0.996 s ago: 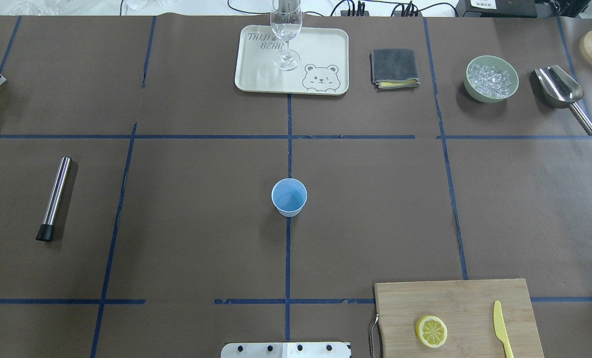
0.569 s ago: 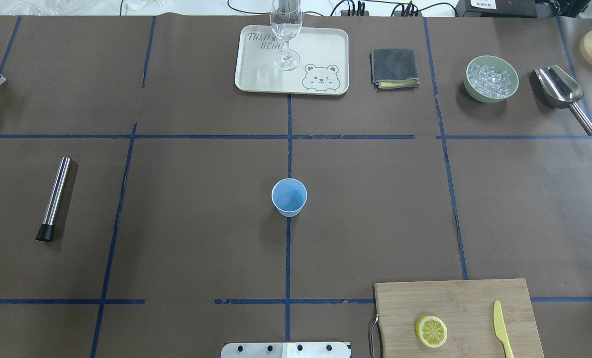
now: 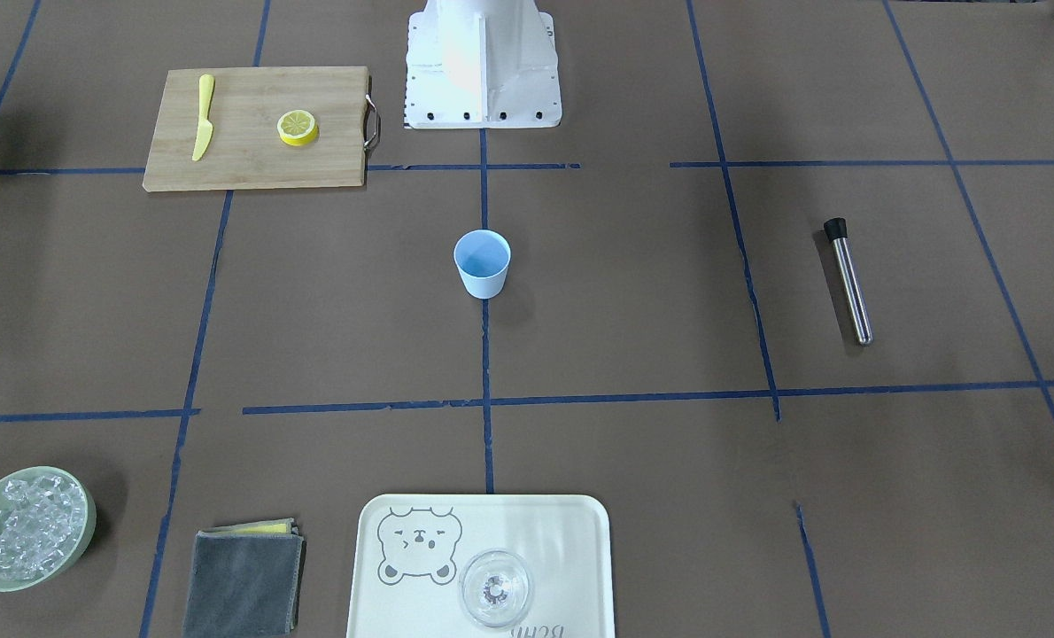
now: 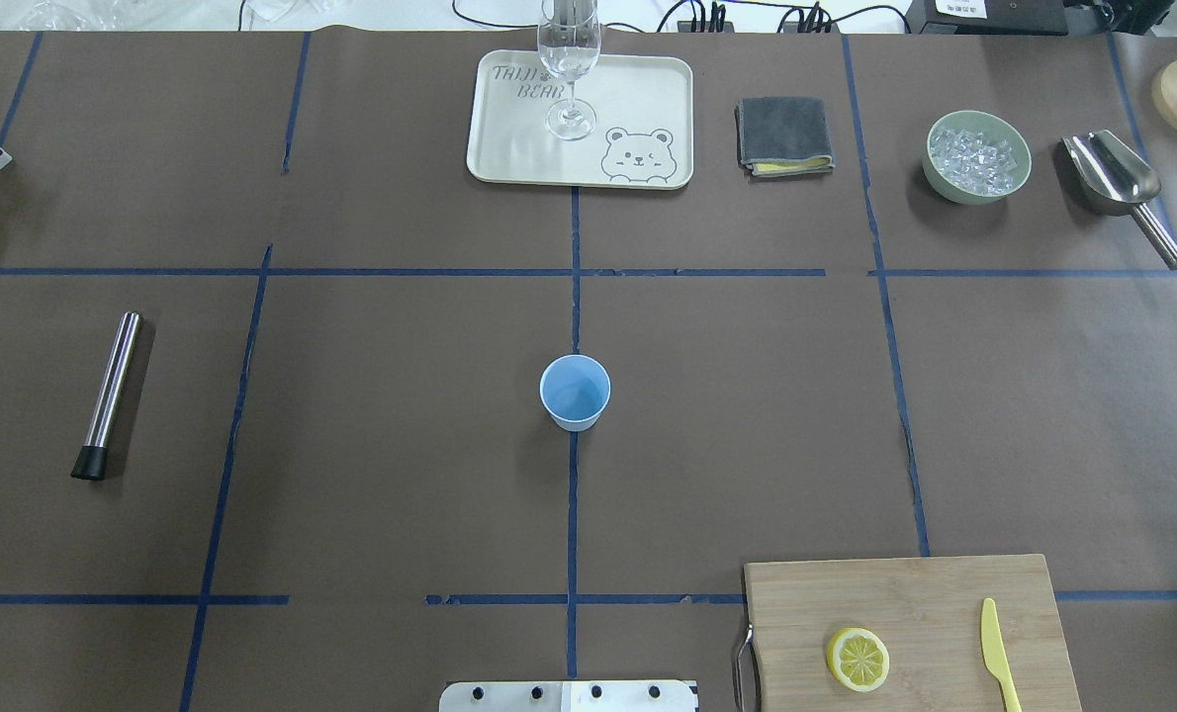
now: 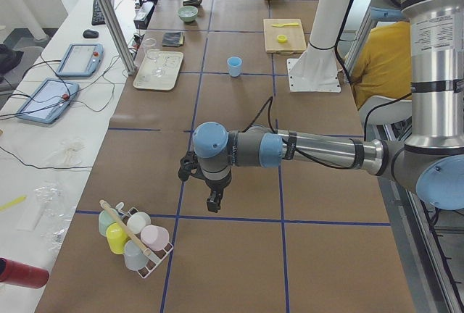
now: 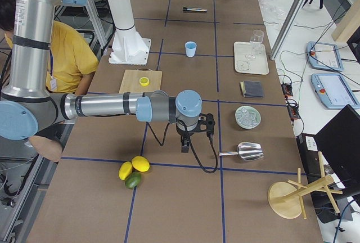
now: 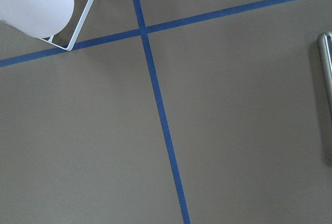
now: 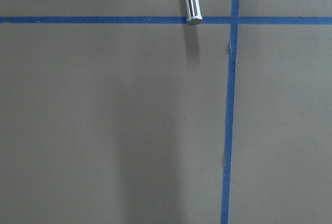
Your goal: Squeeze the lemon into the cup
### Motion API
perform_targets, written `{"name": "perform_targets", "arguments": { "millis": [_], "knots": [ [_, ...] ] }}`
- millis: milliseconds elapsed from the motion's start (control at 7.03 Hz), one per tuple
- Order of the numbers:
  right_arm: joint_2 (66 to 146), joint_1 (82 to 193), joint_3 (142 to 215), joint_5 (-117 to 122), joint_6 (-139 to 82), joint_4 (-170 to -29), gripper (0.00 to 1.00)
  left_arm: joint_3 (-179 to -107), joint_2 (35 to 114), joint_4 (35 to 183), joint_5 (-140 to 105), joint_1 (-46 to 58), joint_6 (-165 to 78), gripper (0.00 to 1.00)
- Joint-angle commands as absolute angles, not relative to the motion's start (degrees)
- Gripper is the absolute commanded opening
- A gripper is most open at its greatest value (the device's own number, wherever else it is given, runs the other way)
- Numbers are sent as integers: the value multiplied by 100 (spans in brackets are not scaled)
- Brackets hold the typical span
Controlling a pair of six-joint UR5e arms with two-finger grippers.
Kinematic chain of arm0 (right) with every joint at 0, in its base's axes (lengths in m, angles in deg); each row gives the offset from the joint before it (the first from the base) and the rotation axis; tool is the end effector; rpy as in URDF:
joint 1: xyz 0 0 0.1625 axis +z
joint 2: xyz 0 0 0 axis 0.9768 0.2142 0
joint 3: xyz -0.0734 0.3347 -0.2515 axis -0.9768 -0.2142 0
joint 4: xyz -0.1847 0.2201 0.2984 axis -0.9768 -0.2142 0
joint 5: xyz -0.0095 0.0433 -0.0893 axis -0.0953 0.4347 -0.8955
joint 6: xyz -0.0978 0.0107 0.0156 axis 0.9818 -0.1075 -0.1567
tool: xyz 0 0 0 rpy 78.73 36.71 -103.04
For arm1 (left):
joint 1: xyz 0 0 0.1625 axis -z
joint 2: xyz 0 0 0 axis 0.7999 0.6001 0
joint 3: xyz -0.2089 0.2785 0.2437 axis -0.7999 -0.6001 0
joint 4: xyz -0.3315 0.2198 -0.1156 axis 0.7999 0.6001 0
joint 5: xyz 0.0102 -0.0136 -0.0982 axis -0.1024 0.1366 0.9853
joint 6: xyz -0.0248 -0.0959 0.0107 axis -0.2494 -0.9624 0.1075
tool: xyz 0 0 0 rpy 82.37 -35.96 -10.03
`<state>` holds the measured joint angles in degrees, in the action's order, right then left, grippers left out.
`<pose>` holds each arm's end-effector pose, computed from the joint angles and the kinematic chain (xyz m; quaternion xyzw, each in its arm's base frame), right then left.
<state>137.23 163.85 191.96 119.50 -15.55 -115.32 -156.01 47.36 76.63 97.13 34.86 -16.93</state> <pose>0.0295 -0.4156 0.6028 -0.0024 -0.4240 -0.0153 0.9055 -0.0461 -0.4351 0.6098 0.0341 0.3903 0.1097 0.9135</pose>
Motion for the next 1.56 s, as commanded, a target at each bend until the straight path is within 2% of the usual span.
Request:
{"name": "perform_targets", "arguments": {
  "millis": [0, 1423],
  "knots": [
    [13718, 16385, 19190, 11948, -1546, -11531, 100, -15602, 4736, 7663, 9713, 3486, -1693, 100],
    [13709, 16377, 19303, 12010, -1564, -11522, 100, -15734, 4806, 7671, 10020, 3477, -1702, 100]
  ]
}}
